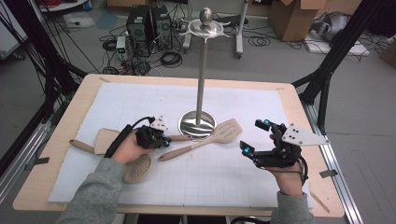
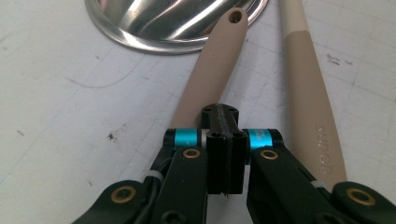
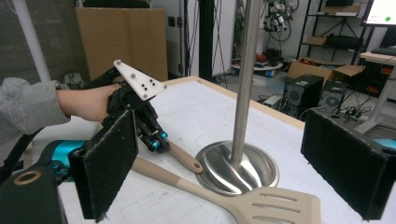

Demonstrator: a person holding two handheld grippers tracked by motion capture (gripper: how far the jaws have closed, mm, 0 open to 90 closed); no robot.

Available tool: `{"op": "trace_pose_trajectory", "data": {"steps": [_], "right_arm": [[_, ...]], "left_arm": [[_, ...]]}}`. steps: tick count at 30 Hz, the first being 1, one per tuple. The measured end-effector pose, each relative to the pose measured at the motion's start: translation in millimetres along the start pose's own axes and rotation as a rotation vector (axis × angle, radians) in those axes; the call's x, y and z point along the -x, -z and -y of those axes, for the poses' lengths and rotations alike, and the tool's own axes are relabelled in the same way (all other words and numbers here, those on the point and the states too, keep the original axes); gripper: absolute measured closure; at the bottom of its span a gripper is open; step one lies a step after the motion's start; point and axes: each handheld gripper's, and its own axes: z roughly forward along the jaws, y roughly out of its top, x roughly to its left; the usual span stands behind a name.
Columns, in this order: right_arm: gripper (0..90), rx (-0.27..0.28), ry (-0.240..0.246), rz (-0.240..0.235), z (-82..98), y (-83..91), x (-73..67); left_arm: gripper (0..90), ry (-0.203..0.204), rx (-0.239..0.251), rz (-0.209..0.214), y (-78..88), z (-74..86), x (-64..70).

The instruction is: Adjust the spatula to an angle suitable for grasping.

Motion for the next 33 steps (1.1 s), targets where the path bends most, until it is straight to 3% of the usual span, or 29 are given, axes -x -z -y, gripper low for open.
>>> {"op": "trace_pose_trajectory", "data": {"steps": [3,6,8,9,16,23,28,30,33], "right_arm": [[9.9,0.001,0.002,0.001,0.1,-0.3,0.2],[9.9,0.000,0.001,0.001,0.0,-0.2,0.0],[9.9,0.000,0.003,0.001,0.1,-0.3,0.0],[9.9,-0.002,0.000,-0.002,0.0,-0.3,-0.6],[9.9,-0.004,-0.001,-0.001,0.1,-0.6,-0.7],[9.9,0.000,-0.003,0.000,0.0,0.3,-0.3],[9.9,0.000,-0.002,0.001,0.0,0.2,-0.3],[9.9,0.001,-0.001,0.000,0.1,0.4,0.1],[9.9,-0.001,-0.004,0.001,0.1,1.0,0.2]], "left_arm": [[89.5,-0.029,-0.014,0.001,-2.7,-2.3,0.9],[89.5,-0.031,-0.012,0.000,-2.7,-2.5,1.6],[89.6,-0.038,-0.006,-0.016,-3.1,-2.9,2.7],[89.6,-0.050,0.003,-0.044,-2.8,-3.4,3.6],[89.6,-0.058,0.015,-0.055,-2.5,-3.2,2.6],[89.6,-0.077,0.024,-0.094,-1.9,-4.2,3.4],[89.6,-0.072,0.030,-0.108,-2.2,-3.9,2.9],[89.6,-0.069,0.025,-0.133,-2.8,-3.8,1.8],[89.6,-0.024,0.044,-0.135,-3.8,-2.6,-4.0]]}}
